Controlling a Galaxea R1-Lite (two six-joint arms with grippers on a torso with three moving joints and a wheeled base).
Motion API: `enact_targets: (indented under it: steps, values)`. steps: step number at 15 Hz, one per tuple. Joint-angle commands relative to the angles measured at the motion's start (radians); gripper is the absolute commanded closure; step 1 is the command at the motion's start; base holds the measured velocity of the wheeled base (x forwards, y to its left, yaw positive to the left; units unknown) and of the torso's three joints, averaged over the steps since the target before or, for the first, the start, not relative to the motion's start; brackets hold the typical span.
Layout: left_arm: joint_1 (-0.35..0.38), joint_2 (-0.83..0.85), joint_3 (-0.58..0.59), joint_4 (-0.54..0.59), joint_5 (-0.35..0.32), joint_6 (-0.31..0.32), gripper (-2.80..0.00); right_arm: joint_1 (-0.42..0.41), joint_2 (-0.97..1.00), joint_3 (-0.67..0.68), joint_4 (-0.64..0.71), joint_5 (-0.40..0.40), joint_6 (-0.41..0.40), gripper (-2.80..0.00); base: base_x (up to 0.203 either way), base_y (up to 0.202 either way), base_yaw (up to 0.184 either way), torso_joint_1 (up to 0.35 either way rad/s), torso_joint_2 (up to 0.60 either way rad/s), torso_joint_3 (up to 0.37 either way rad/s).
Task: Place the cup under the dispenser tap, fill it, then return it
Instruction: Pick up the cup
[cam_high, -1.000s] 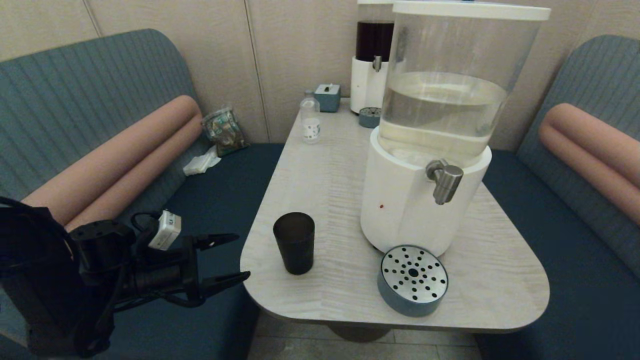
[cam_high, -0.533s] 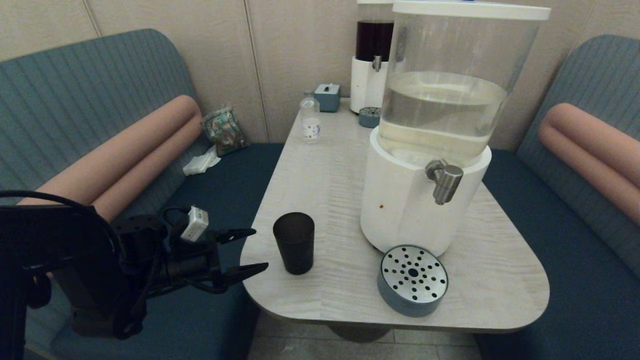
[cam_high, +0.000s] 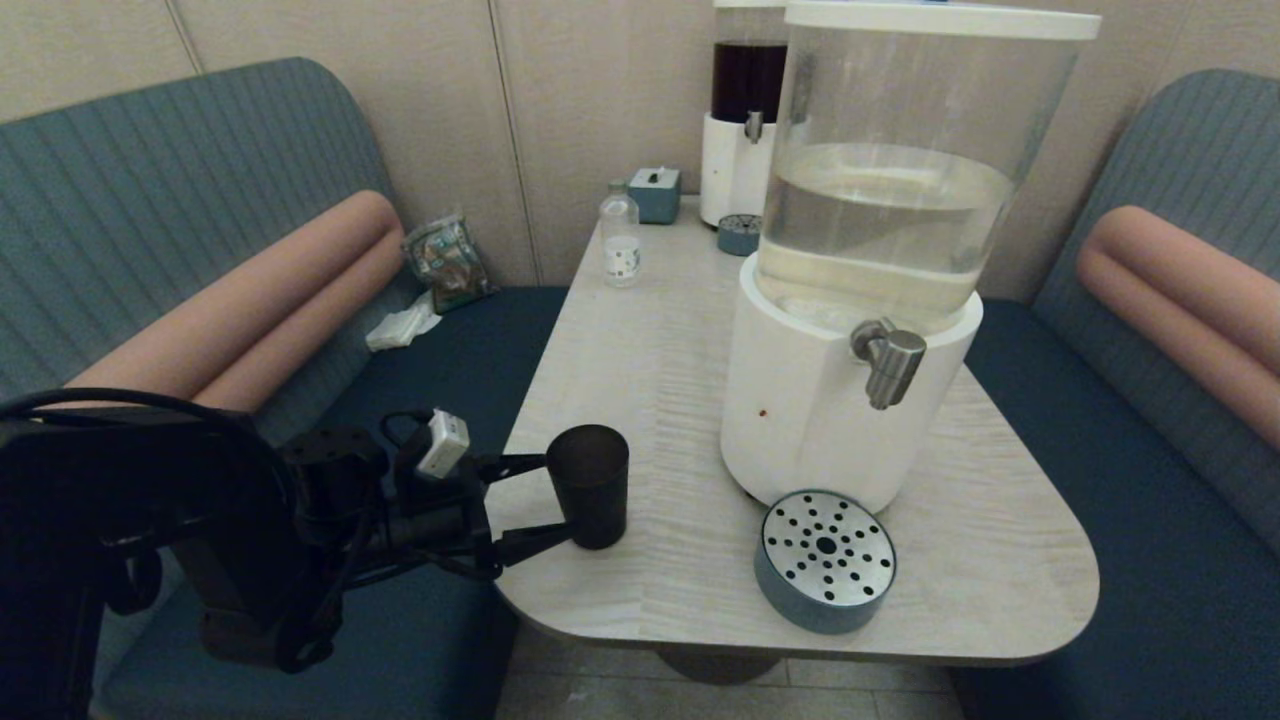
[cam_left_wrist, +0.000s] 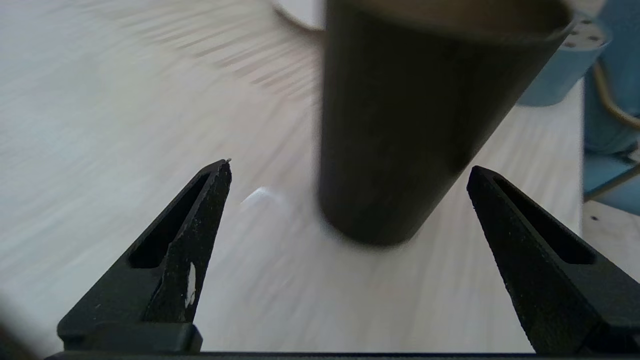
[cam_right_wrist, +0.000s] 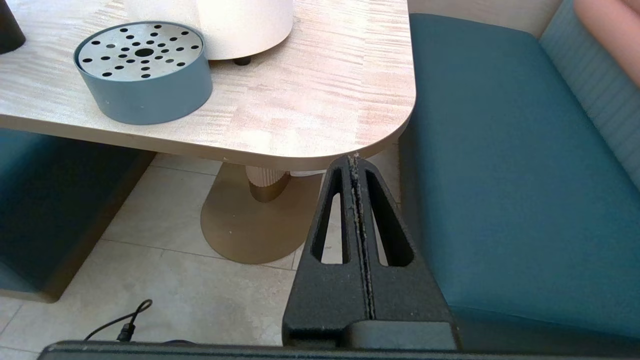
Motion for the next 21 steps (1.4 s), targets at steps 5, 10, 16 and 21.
enact_targets:
  steps: [5, 10, 16, 21]
  values:
    - [-0.093, 0.017, -0.027, -0.008, 0.064, -0.004, -2.8, 0.0, -0.001, 0.002, 0.0, 0.0, -0.001, 0.0, 0.0, 0.0, 0.0, 0.0, 0.0, 0.0]
    - [-0.116, 0.037, -0.107, -0.008, 0.12, -0.02, -2.8, 0.0, -0.001, 0.002, 0.0, 0.0, -0.001, 0.0, 0.0, 0.0, 0.0, 0.0, 0.0, 0.0]
    - [-0.119, 0.039, -0.143, -0.008, 0.151, -0.039, 0.0, 0.0, -0.001, 0.0, 0.0, 0.0, -0.001, 0.0, 0.0, 0.0, 0.0, 0.0, 0.0, 0.0]
    - [-0.117, 0.003, -0.109, -0.008, 0.151, -0.041, 0.0, 0.0, -0.001, 0.0, 0.0, 0.0, -0.001, 0.0, 0.0, 0.0, 0.0, 0.0, 0.0, 0.0]
